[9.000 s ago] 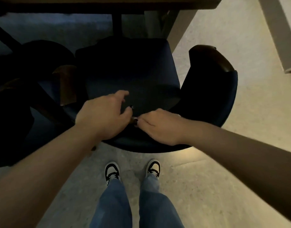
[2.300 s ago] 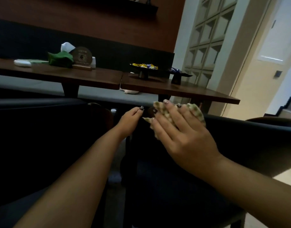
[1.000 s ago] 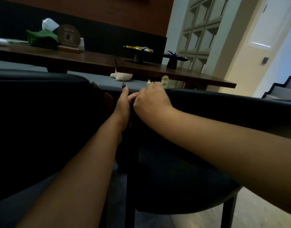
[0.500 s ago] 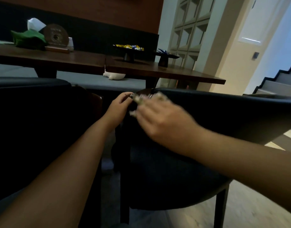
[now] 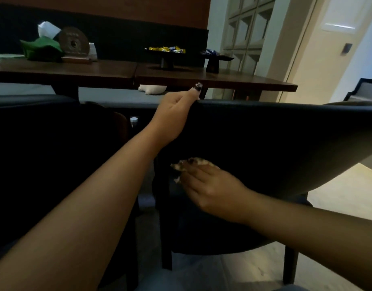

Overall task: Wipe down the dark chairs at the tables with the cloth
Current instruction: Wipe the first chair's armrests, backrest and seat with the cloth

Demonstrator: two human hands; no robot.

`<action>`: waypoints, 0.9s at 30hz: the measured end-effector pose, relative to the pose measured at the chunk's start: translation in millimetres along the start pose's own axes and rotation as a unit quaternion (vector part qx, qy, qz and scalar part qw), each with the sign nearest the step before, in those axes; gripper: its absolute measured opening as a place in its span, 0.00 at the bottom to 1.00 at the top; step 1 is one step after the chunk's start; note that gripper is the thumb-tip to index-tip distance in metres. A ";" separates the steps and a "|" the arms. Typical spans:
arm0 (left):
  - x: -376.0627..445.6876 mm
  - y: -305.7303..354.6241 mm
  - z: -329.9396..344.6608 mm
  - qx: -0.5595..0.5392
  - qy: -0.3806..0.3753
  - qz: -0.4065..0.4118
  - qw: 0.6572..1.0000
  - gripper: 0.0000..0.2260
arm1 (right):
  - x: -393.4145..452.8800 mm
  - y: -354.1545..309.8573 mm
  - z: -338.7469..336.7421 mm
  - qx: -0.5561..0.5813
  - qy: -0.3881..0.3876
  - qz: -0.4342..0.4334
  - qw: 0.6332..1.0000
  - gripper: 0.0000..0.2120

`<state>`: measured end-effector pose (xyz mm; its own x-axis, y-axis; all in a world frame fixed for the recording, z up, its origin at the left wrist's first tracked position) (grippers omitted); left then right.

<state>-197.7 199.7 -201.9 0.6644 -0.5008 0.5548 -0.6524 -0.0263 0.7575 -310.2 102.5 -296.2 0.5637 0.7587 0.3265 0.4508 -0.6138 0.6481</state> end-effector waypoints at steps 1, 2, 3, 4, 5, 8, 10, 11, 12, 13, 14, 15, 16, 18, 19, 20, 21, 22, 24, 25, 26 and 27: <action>-0.1 -1.5 4.0 -0.015 0.019 -0.002 1.000 0.18 | 3.4 5.4 -10.9 0.001 0.027 0.024 0.999 0.13; 0.4 -3.6 7.5 -0.031 0.038 -0.002 0.999 0.18 | 5.6 12.8 -24.3 -0.008 0.056 0.045 0.997 0.13; 0.9 -5.5 9.8 -0.050 0.058 -0.001 0.997 0.18 | 5.7 21.8 -39.2 -0.019 0.085 0.061 0.994 0.14; 1.4 -7.0 11.1 -0.069 0.075 0.004 0.995 0.19 | 4.0 32.4 -53.4 -0.030 0.116 0.080 0.990 0.13; 1.8 -8.3 11.8 -0.083 0.088 0.011 0.993 0.19 | 1.0 43.6 -65.3 -0.040 0.150 0.101 0.983 0.12; 0.8 -9.7 15.0 -0.089 0.111 0.018 0.990 0.18 | -6.0 54.6 -74.4 -0.072 0.197 0.112 0.971 0.11; 0.7 -10.6 17.0 -0.074 0.133 0.015 0.988 0.20 | -15.1 37.4 -54.2 -0.072 0.154 0.057 0.984 0.10; 0.4 -11.3 17.8 -0.062 0.144 0.013 0.988 0.21 | -22.4 26.7 -41.7 -0.066 0.112 0.019 0.991 0.10; 0.1 -11.8 18.6 -0.053 0.152 0.013 0.987 0.21 | -29.3 17.5 -31.2 -0.062 0.061 -0.019 0.996 0.11; -0.1 -11.7 19.5 -0.045 0.159 0.013 0.986 0.21 | -34.6 11.3 -24.5 -0.063 0.012 -0.047 0.997 0.12; -0.4 -11.5 20.5 -0.040 0.168 0.011 0.985 0.21 | -37.1 9.1 -22.1 -0.058 -0.019 -0.060 0.996 0.12; -0.6 -11.5 21.1 -0.038 0.177 0.011 0.983 0.20 | -36.8 11.7 -24.6 -0.049 -0.022 -0.060 0.997 0.12; -0.6 -11.4 22.1 -0.043 0.184 0.013 0.982 0.19 | -33.8 17.8 -32.0 -0.039 -0.002 -0.052 0.998 0.12; -0.7 -10.8 24.2 -0.067 0.195 0.022 0.978 0.16 | -25.5 38.0 -56.3 -0.038 0.064 -0.024 0.997 0.12; -0.6 -10.3 25.4 -0.084 0.201 0.029 0.975 0.15 | -23.4 50.4 -69.2 -0.046 0.096 -0.009 0.994 0.12; -0.7 -10.3 26.4 -0.097 0.207 0.035 0.973 0.14 | -22.2 60.7 -79.4 -0.054 0.131 0.007 0.990 0.12; -1.0 -10.2 27.3 -0.103 0.212 0.037 0.971 0.14 | -22.4 66.6 -85.3 -0.056 0.159 0.021 0.985 0.12; -1.1 -10.4 28.0 -0.102 0.218 0.035 0.970 0.14 | -23.8 66.4 -85.3 -0.057 0.176 0.032 0.982 0.12; -0.4 -11.1 28.3 -0.090 0.231 0.023 0.968 0.18 | -30.8 49.2 -67.5 -0.052 0.157 0.028 0.986 0.11; -0.2 -11.3 27.7 -0.079 0.233 0.022 0.969 0.19 | -36.6 37.2 -53.6 -0.041 0.126 0.013 0.991 0.11; -0.1 -11.4 27.3 -0.069 0.230 0.023 0.970 0.18 | -43.0 26.3 -40.8 -0.029 0.087 -0.011 0.996 0.11; -0.3 -10.9 27.1 -0.061 0.225 0.024 0.972 0.16 | -49.3 19.4 -31.6 -0.023 0.049 -0.036 0.998 0.11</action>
<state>-200.7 176.7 -219.6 0.7440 -0.0691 0.6646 -0.6571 0.1051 0.7465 -351.2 60.1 -278.0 0.4601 0.8190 0.3429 0.4541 -0.5489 0.7017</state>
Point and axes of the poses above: each hand's wrist, its own x-axis towards the middle knuckle, its own z-axis out of the palm, y = z × x, the point moved 2 cm from there along x, towards the middle knuckle, and after that the axes turned 9 degrees about x, right-handed, at the moved point
